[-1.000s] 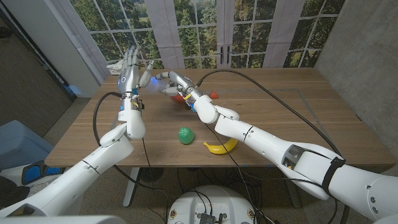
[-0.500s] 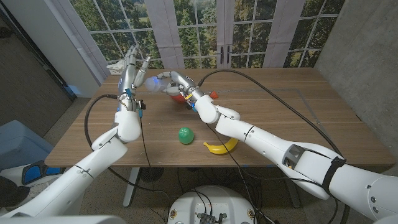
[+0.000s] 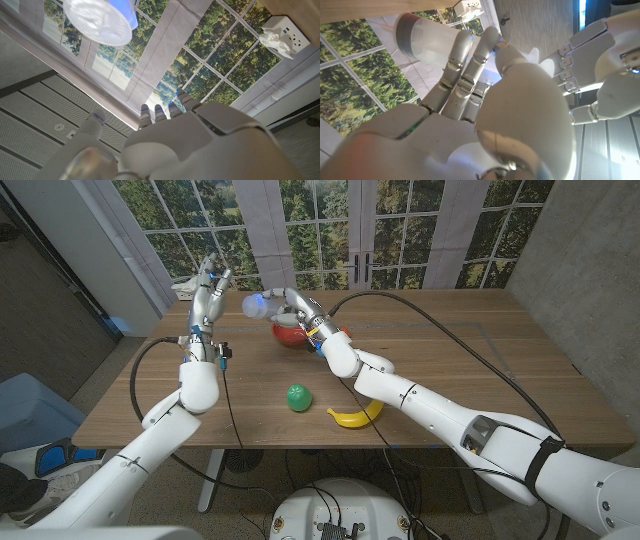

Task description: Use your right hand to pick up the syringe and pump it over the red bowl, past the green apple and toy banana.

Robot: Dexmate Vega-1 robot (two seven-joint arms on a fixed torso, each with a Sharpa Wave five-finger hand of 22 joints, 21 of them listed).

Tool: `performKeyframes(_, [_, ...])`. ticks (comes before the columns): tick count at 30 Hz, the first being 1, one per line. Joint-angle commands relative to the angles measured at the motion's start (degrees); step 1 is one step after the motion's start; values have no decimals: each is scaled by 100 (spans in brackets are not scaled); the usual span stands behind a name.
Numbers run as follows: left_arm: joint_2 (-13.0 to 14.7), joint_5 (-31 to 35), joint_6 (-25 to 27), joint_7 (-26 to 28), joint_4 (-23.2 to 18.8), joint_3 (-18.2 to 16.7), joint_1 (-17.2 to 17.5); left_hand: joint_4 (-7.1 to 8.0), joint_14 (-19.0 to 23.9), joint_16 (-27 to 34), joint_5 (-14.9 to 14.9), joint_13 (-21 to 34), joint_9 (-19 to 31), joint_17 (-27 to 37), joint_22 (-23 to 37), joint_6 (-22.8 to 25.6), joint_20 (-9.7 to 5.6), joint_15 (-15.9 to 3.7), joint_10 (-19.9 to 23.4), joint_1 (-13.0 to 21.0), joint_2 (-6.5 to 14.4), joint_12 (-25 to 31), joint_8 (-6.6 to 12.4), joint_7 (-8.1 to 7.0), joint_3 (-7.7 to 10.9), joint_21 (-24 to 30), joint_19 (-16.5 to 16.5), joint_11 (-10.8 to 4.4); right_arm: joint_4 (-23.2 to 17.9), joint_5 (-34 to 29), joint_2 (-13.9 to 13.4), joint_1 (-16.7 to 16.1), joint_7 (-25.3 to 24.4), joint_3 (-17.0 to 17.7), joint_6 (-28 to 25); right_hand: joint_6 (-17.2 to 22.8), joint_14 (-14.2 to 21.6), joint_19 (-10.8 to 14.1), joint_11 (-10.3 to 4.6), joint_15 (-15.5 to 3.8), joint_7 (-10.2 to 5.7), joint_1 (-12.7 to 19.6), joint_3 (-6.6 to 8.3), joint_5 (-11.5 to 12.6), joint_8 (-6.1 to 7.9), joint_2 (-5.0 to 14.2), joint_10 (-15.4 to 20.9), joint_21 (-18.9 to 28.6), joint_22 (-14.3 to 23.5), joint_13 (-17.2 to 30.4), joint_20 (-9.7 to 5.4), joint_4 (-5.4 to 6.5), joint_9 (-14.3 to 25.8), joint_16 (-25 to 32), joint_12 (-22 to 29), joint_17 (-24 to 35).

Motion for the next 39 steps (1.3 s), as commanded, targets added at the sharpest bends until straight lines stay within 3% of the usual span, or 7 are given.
performKeyframes(1, [-210, -534, -547, -438, 170, -237, 128, -15, -28, 2, -9, 17, 25, 17, 12, -8, -254, -458, -47, 46, -35, -13, 6, -2, -29, 8, 3, -4, -12, -105, -154, -82, -350, 182, 281, 1475, -51, -32, 336, -4, 741, 150, 147, 41, -27, 339, 1643, 15, 10, 889, -589, 122, 13, -23, -17, 33])
performKeyframes(9, [-312, -819, -724, -689, 240, -328, 169, -23, -42, -4, -3, 17, 26, 15, 12, -21, -251, -457, -54, 53, -28, -14, 1, 15, -34, 11, 10, -2, -162, -298, -333, -218, -633, 306, 298, 1471, -88, -71, 340, -5, 716, 139, 147, 47, -31, 355, 1628, 10, 13, 886, -590, 135, 31, -37, -52, 50])
performKeyframes(24, [-404, -917, -757, -891, 212, -394, 217, -43, -51, -5, 9, 16, 26, 13, 12, -42, -256, -462, -59, 67, -13, -10, -6, 27, -48, 15, 22, -5, -828, -959, -783, -641, -1153, 480, -407, 1479, -135, -126, 301, 15, 665, 79, 132, 50, -33, 373, 1617, 2, 15, 919, -591, 170, 53, -52, -83, 81])
performKeyframes(39, [-436, -970, -602, -935, 4, -491, 413, -62, -63, -8, 16, 16, 26, 12, 11, -45, -257, -468, -71, 74, -7, -11, -5, 33, -63, 15, 23, 0, -1390, -1275, -1167, -1039, -1343, 660, -950, 1494, -159, -158, 294, 1, 642, 50, 123, 55, -40, 381, 1633, 4, 17, 920, -585, 173, 56, -59, -118, 112])
